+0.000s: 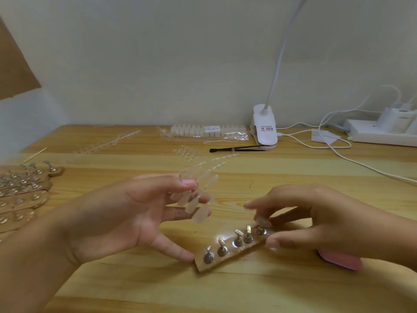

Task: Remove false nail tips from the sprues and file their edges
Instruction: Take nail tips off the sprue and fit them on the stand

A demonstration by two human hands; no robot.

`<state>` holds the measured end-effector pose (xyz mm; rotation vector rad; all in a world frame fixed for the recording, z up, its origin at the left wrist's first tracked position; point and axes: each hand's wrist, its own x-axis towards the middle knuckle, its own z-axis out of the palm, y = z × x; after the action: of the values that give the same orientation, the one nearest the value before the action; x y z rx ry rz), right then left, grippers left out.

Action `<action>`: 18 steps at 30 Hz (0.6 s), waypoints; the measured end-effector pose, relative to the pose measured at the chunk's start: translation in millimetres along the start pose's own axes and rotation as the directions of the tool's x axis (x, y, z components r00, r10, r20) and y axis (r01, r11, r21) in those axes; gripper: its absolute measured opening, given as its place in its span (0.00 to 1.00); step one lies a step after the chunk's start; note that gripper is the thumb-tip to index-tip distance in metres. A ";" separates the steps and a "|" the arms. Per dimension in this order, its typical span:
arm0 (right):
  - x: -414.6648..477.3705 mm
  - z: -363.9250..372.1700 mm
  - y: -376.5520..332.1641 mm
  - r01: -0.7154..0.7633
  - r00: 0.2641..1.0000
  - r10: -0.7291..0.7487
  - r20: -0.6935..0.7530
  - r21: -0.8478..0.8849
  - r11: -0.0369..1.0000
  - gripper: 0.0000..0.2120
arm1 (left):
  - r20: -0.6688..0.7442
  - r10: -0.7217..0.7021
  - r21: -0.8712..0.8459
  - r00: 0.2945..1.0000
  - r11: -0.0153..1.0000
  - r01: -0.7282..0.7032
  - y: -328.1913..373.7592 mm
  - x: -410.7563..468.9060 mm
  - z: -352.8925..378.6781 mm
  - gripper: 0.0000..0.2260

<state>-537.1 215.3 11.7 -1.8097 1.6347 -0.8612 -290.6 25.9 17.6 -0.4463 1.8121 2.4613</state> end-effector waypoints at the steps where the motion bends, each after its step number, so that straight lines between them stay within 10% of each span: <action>1: -0.7 -4.7 -2.2 0.003 1.000 -0.003 -0.028 0.001 1.000 0.21 | 0.036 -0.004 -0.049 0.999 0.999 0.006 3.0 1.1 5.5 0.08; 7: -1.2 -20.0 -29.6 0.148 0.917 -0.074 -0.393 0.161 0.976 0.16 | -0.429 0.246 0.284 0.869 0.950 -0.128 10.4 1.6 54.8 0.13; 18: -0.6 10.6 -55.5 0.104 0.915 -0.084 -0.394 0.030 0.994 0.13 | -0.438 0.409 0.317 0.800 0.904 -0.288 -2.2 12.8 93.2 0.00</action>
<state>-493.4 221.7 46.9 -1.7738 1.7519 -1.3701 -321.0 112.8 37.4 -0.8642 2.5727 2.4539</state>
